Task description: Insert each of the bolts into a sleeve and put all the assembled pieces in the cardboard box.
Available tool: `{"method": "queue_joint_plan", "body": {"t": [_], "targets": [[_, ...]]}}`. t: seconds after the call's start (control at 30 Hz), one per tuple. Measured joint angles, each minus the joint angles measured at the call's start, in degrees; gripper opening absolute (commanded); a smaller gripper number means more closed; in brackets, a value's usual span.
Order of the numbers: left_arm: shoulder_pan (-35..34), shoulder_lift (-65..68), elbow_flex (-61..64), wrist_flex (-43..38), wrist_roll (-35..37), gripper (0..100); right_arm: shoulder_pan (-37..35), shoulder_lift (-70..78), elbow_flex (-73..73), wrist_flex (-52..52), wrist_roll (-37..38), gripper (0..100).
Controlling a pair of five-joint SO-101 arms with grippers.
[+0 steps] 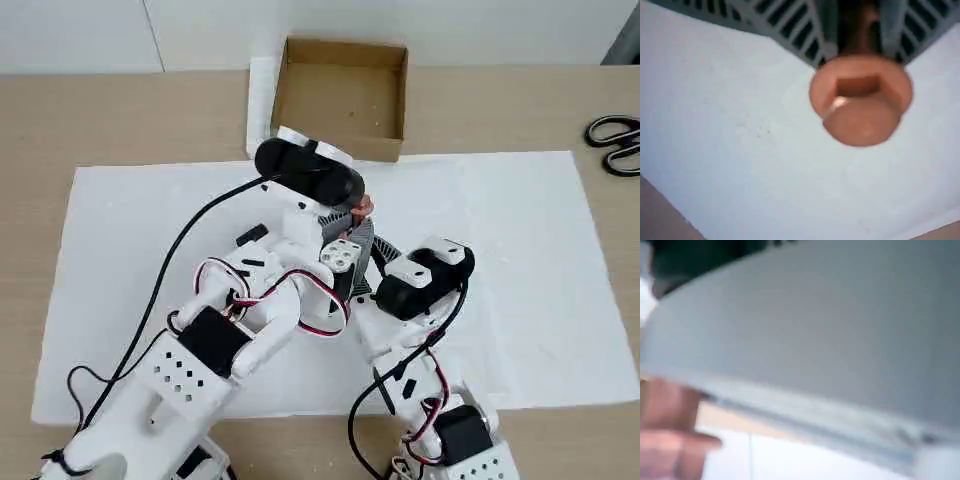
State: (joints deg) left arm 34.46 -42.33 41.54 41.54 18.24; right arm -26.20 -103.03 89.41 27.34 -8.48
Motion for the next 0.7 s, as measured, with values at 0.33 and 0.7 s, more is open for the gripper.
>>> {"method": "queue_joint_plan", "body": {"t": [0.33,0.7], "targets": [[0.0,0.0,0.09,1.93,0.0,7,0.0,0.0,0.0,0.0,0.0,0.4],[-0.7,-0.79,0.0,4.48,0.0,13,0.35,0.0,0.18,0.0,0.09,0.4]]}}
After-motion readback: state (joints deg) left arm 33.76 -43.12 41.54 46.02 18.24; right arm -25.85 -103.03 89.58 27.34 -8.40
